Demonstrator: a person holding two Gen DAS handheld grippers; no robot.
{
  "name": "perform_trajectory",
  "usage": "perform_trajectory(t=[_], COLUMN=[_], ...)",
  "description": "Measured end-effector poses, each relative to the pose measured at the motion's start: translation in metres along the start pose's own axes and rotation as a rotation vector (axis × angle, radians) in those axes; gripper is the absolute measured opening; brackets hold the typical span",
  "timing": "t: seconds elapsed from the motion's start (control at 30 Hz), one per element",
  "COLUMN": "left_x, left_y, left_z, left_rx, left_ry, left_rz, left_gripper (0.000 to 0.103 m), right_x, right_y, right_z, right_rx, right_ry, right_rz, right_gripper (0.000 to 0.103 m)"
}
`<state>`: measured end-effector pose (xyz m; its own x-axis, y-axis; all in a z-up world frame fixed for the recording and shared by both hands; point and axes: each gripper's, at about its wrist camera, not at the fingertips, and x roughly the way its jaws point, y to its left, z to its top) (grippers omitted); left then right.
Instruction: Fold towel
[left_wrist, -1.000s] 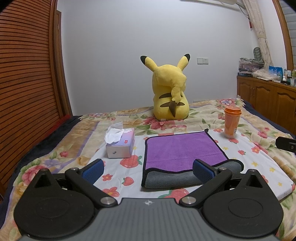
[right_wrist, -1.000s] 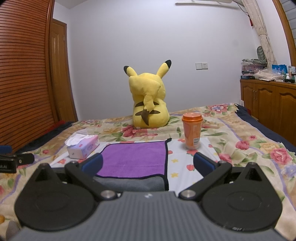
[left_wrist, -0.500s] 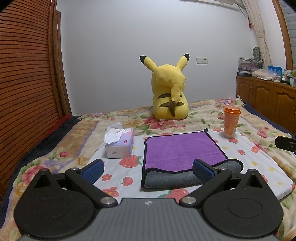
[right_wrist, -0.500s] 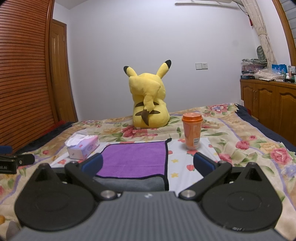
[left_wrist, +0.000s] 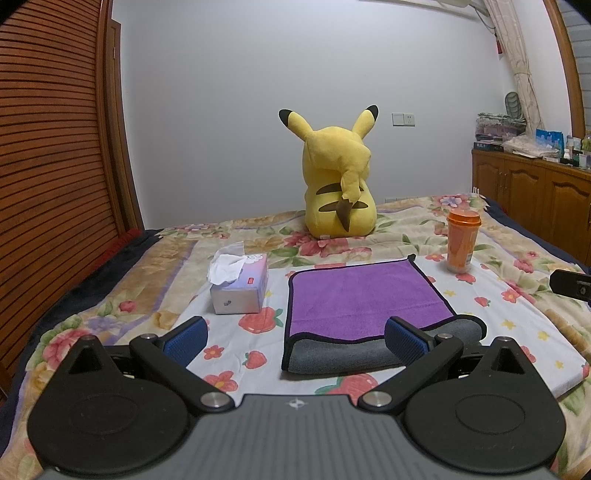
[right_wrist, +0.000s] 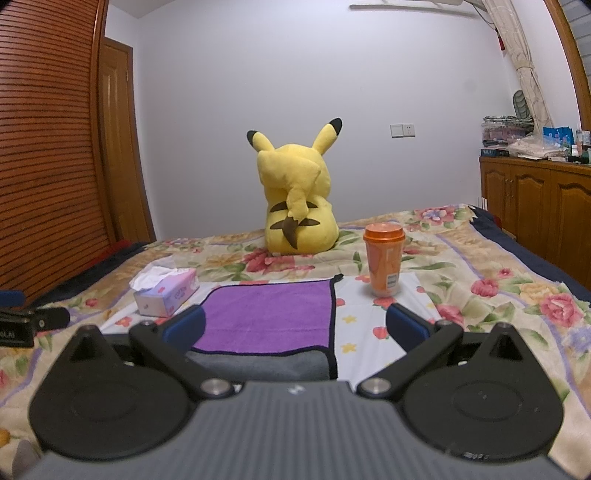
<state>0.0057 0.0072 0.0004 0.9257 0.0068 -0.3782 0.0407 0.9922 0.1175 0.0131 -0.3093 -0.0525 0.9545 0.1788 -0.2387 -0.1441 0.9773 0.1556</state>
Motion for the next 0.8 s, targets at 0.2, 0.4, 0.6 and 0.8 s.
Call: perform_trajectory(t=[0.2, 0.4, 0.6, 0.8], left_x=[-0.001, -0.004, -0.003, -0.001], left_y=[-0.002, -0.007, -0.011, -0.010], left_z=[0.000, -0.004, -0.007, -0.006], left_rx=[0.000, 0.009, 0.022, 0.020], left_ry=[0.000, 0.004, 0.011, 0.032], left_rz=[0.000, -0.005, -0.012, -0.021], left_gripper=[0.100, 0.100, 0.100, 0.100], right_x=[0.000, 0.000, 0.001, 0.003], right_y=[0.000, 0.000, 0.001, 0.002], right_z=[0.001, 0.001, -0.003, -0.002], right_rx=[0.000, 0.000, -0.003, -0.006], right_ry=[0.001, 0.004, 0.012, 0.025], right_rz=[0.001, 0.001, -0.001, -0.002], right_gripper=[0.103, 0.103, 0.103, 0.103])
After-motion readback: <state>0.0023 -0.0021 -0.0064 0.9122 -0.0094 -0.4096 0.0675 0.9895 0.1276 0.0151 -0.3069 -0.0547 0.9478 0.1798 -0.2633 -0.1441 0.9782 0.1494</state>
